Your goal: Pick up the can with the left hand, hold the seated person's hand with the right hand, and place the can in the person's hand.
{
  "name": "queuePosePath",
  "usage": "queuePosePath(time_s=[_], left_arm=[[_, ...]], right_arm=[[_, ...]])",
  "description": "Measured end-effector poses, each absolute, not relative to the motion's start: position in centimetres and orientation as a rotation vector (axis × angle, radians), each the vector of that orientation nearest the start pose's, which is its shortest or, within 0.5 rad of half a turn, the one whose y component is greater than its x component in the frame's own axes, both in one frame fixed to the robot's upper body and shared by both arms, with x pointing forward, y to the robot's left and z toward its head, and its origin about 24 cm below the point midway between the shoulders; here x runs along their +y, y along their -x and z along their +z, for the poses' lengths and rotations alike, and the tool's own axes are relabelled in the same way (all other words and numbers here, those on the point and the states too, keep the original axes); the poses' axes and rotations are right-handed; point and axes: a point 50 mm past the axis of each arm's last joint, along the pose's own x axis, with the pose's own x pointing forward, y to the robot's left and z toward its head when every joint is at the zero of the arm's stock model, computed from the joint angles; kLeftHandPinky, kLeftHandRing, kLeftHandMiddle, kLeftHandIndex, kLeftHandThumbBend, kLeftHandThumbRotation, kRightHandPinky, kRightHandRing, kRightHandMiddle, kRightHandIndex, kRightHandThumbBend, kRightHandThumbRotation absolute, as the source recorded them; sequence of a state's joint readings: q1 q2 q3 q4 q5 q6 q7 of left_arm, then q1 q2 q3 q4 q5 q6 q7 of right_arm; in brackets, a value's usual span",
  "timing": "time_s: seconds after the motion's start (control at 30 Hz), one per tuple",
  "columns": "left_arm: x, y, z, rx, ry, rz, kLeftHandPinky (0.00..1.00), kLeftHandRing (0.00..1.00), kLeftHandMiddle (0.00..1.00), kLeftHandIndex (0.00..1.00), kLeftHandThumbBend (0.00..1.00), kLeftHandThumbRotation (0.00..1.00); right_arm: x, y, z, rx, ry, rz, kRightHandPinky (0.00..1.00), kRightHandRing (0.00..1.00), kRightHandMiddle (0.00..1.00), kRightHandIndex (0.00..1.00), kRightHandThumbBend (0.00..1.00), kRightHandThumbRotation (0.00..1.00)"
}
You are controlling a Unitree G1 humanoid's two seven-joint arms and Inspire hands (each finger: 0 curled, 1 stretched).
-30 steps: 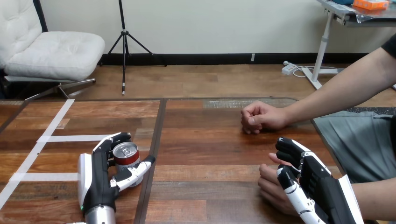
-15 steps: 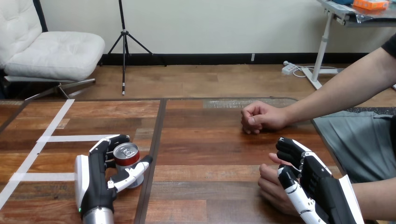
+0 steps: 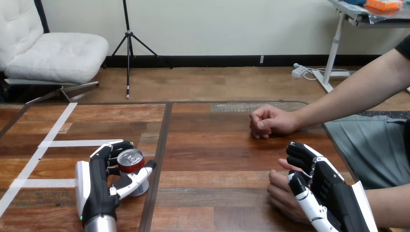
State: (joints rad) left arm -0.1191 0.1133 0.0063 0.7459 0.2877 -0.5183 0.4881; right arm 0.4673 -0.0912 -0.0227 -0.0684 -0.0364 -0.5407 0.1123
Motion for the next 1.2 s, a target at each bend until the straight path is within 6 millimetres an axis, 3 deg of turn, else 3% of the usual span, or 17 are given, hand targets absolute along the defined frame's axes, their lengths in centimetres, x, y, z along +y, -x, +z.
queuePosePath(time_s=[1.2], left_arm=[[18.80, -24.07, -3.68, 0.018, -0.409, 0.309, 0.48, 0.55, 0.57, 0.57, 0.76, 0.00]], right_arm=[[-18.39, -14.76, 2.03, -0.141, 0.185, 0.033, 0.78, 0.84, 0.85, 0.82, 0.56, 0.65]])
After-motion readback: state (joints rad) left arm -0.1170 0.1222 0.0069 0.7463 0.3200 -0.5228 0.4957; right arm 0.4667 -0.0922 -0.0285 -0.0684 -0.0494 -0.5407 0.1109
